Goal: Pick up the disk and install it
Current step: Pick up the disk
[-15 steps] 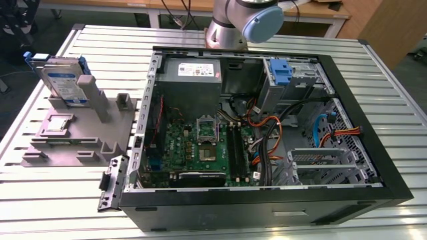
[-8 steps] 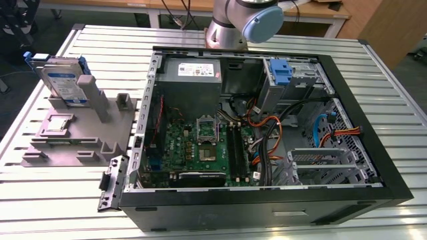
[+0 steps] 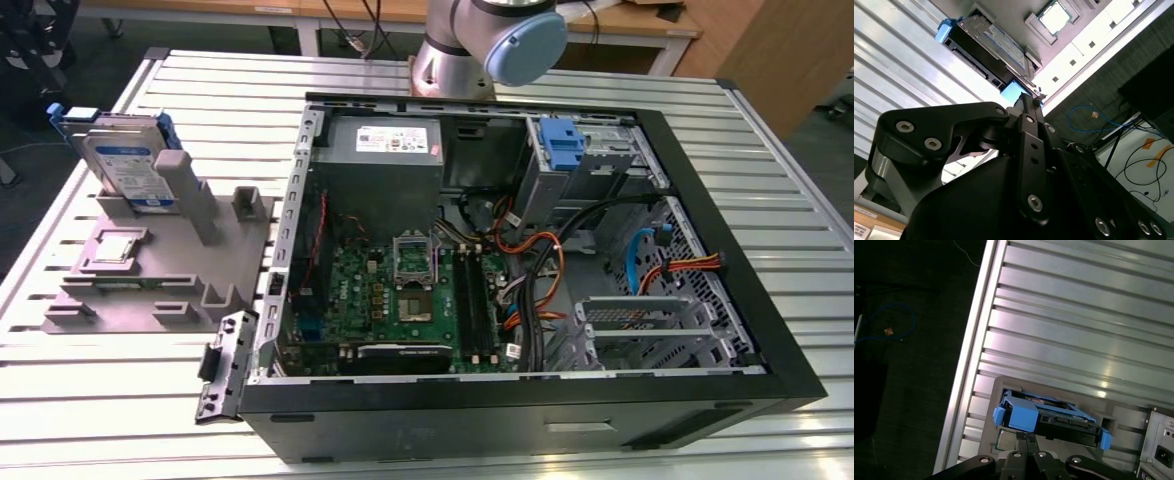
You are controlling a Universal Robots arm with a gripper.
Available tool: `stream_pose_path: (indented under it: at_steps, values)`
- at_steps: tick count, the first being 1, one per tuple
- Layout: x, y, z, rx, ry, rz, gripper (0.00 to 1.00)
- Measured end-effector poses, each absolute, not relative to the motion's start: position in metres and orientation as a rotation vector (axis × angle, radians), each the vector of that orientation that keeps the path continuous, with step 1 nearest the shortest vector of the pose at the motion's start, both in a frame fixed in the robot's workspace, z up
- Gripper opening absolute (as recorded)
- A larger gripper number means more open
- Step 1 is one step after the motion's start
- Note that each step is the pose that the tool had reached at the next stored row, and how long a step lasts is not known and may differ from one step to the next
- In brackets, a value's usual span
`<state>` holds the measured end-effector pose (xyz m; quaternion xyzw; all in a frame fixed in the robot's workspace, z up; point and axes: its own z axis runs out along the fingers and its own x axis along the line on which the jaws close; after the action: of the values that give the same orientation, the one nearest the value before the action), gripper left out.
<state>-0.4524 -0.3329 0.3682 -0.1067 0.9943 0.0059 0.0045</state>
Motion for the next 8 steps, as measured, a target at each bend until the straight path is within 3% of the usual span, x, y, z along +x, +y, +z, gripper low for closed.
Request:
stream_pose_path:
  at_steps: [8]
  values:
    - [-0.4525, -0.3328, 0.3682, -0.545, 3.085, 0.02, 0.1]
